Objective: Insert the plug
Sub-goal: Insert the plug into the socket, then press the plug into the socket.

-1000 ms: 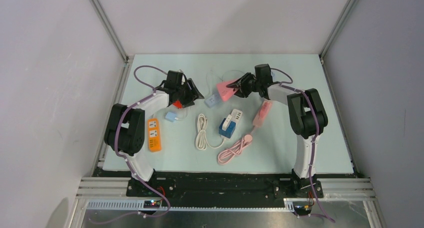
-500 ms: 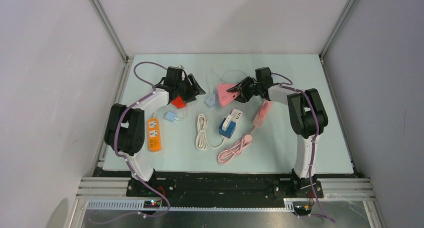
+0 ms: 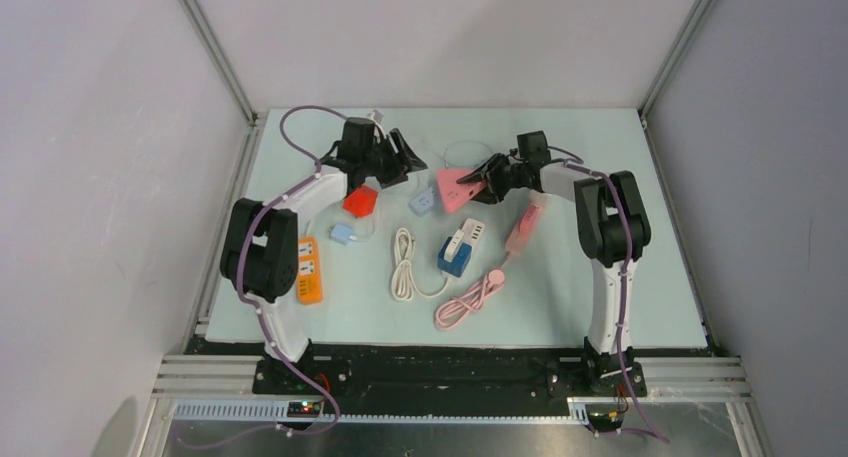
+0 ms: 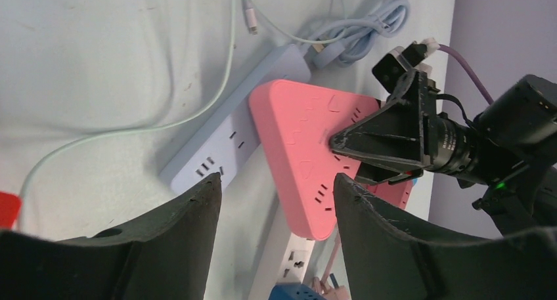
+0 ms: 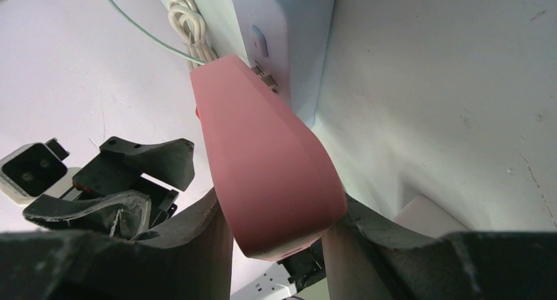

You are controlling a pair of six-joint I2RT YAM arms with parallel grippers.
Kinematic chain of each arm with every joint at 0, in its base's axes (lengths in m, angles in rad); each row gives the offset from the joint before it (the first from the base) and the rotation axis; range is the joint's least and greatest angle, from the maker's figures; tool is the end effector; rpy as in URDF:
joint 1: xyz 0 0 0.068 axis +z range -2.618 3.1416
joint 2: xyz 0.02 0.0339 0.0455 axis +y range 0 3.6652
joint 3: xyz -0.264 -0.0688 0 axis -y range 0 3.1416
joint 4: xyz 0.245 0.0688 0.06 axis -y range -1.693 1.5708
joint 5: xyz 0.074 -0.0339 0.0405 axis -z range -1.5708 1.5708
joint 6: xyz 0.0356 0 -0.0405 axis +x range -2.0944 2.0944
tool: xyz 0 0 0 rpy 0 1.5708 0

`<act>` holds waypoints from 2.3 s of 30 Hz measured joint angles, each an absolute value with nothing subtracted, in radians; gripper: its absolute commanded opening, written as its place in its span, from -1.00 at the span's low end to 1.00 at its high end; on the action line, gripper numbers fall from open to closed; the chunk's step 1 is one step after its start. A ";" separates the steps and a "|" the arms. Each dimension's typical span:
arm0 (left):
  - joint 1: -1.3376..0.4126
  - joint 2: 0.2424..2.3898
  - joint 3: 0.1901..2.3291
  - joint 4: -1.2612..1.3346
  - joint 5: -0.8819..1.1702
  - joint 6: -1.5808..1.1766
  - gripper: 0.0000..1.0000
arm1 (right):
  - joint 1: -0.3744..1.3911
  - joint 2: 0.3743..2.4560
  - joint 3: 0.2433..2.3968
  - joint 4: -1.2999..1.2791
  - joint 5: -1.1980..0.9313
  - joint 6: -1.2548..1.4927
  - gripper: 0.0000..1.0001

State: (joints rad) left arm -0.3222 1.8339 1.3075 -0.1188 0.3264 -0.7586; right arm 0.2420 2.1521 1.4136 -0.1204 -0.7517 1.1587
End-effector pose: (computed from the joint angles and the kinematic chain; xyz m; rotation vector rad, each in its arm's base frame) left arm 0.3916 -0.1428 0.2324 -0.3189 2.3264 -0.9312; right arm 0.4329 0.1319 0.1379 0.8377 2.5913 1.4586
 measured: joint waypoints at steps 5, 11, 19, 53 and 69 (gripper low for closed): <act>-0.347 1.861 1.331 -0.095 0.332 -0.758 0.34 | 0.240 2.168 1.452 -0.181 -0.765 1.129 -0.52; -0.368 1.910 1.343 -0.080 0.347 -0.749 0.13 | 0.249 2.175 1.488 -0.243 -0.756 1.084 -0.44; -0.411 1.992 1.425 -0.074 0.344 -0.763 -0.07 | 0.255 2.182 1.529 -0.308 -0.739 1.061 -0.14; -0.482 2.113 1.607 -0.194 0.267 -0.763 -0.34 | 0.252 2.204 1.618 -0.688 -0.537 0.922 0.54; -0.360 2.085 1.615 -0.273 0.239 -0.626 -0.17 | 0.371 2.067 1.727 -0.665 -0.409 0.656 -0.07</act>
State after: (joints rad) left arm -0.3595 2.0853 1.6150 -0.2729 0.2390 -0.6258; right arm 0.3706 2.0666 1.7271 -0.6651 -0.4091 0.6559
